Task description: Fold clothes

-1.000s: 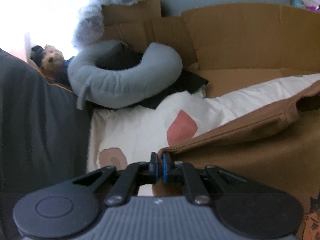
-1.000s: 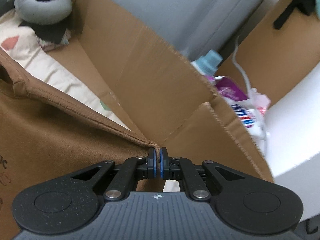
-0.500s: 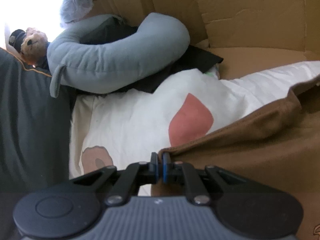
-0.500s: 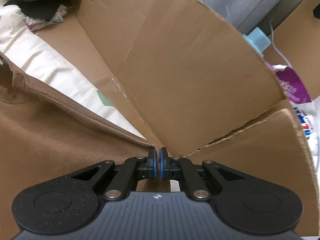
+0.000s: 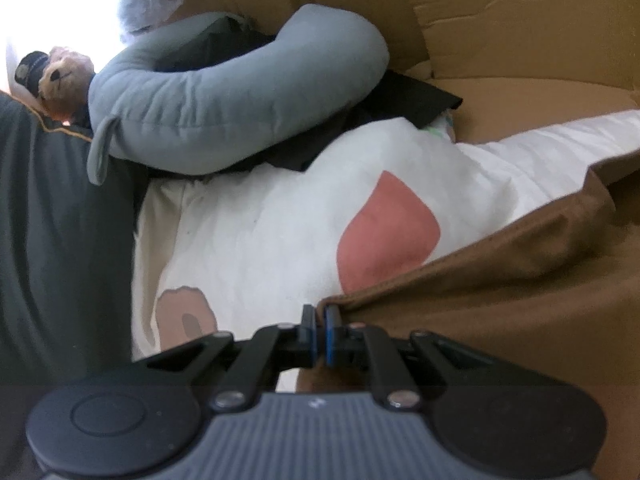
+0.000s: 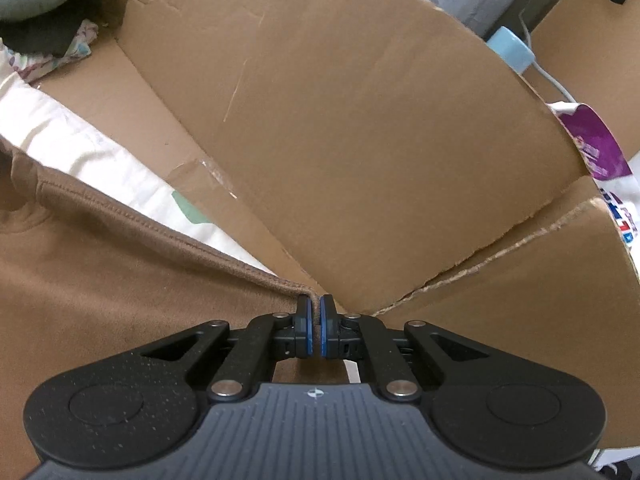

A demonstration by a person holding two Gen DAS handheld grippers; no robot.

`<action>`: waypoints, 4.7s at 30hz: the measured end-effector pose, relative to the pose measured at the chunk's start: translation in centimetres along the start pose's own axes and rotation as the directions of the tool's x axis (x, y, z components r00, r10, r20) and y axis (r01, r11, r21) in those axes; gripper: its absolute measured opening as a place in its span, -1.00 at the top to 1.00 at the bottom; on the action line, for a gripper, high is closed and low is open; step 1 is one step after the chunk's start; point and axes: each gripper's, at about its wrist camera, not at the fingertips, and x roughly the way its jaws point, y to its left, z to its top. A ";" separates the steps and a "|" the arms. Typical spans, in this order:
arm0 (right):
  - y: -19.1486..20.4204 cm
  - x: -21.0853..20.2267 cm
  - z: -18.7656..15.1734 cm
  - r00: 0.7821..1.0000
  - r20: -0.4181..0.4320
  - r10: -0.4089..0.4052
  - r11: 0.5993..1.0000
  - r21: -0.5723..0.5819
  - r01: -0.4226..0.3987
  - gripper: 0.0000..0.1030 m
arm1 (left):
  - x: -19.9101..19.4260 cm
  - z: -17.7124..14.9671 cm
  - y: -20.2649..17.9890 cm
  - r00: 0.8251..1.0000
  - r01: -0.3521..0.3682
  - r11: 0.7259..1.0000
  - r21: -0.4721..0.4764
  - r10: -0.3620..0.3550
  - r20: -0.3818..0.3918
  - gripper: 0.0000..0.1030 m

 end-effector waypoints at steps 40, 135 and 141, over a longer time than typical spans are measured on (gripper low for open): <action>4.5 -0.6 1.4 0.903 0.184 0.388 0.916 0.036 -0.401 0.59 | -1.6 3.9 -8.6 0.962 0.268 0.963 -0.016 -0.266 0.065 0.70; -9.2 -10.4 -10.5 0.915 0.192 0.354 0.727 0.559 -0.398 0.96 | -15.8 -4.3 -12.9 0.905 0.367 0.759 -0.538 -0.426 0.016 -0.38; -5.5 -9.9 -9.8 0.870 0.231 0.436 0.685 0.541 -0.488 0.93 | -15.4 -5.4 -12.4 0.906 0.348 0.736 -0.580 -0.423 0.007 -0.38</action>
